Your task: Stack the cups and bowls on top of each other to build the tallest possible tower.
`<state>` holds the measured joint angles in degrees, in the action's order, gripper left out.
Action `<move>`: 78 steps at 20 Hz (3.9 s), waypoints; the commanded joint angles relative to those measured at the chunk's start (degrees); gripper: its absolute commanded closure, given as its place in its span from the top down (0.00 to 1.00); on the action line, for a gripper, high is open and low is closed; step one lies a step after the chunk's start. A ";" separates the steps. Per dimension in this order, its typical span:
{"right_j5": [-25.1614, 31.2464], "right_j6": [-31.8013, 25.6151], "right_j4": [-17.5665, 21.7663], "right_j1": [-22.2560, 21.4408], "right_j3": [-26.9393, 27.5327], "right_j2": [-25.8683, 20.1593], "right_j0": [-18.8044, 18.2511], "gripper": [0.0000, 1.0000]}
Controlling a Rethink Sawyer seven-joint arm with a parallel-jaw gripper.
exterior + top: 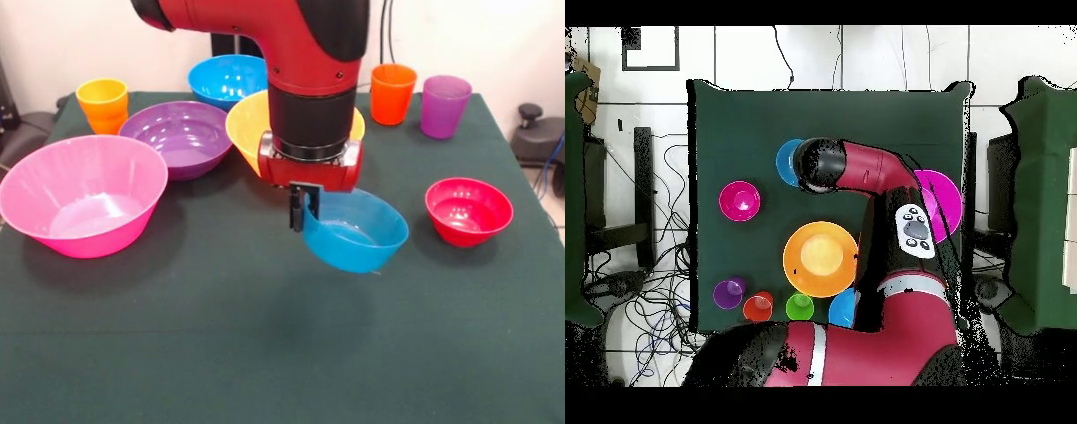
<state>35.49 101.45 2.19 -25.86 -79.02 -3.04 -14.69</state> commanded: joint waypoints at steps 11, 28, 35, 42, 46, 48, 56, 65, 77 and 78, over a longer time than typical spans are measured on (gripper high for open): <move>-3.64 -7.43 9.44 -3.97 -1.30 -6.74 -3.35 0.00; -5.73 -5.94 12.76 3.02 0.44 -12.39 -7.87 0.00; -5.91 -4.94 12.62 8.09 3.08 -13.15 -7.13 0.00; -9.27 -4.02 13.56 9.67 3.69 -13.14 -7.57 0.00; -11.14 -3.48 14.51 9.56 3.71 -12.48 -7.68 0.00; -11.90 -3.51 14.79 9.53 3.42 -12.50 -7.94 0.00; -15.33 -2.65 16.09 8.48 3.16 -11.00 -7.18 0.00; -14.99 -2.07 16.92 7.64 3.00 -10.50 -7.40 0.00; -14.66 -1.37 17.67 7.69 3.59 -9.82 -6.75 1.00; -14.71 -1.21 17.77 7.68 3.62 -9.68 -6.65 1.00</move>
<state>24.03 101.45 15.16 -18.45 -77.85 -11.42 -22.62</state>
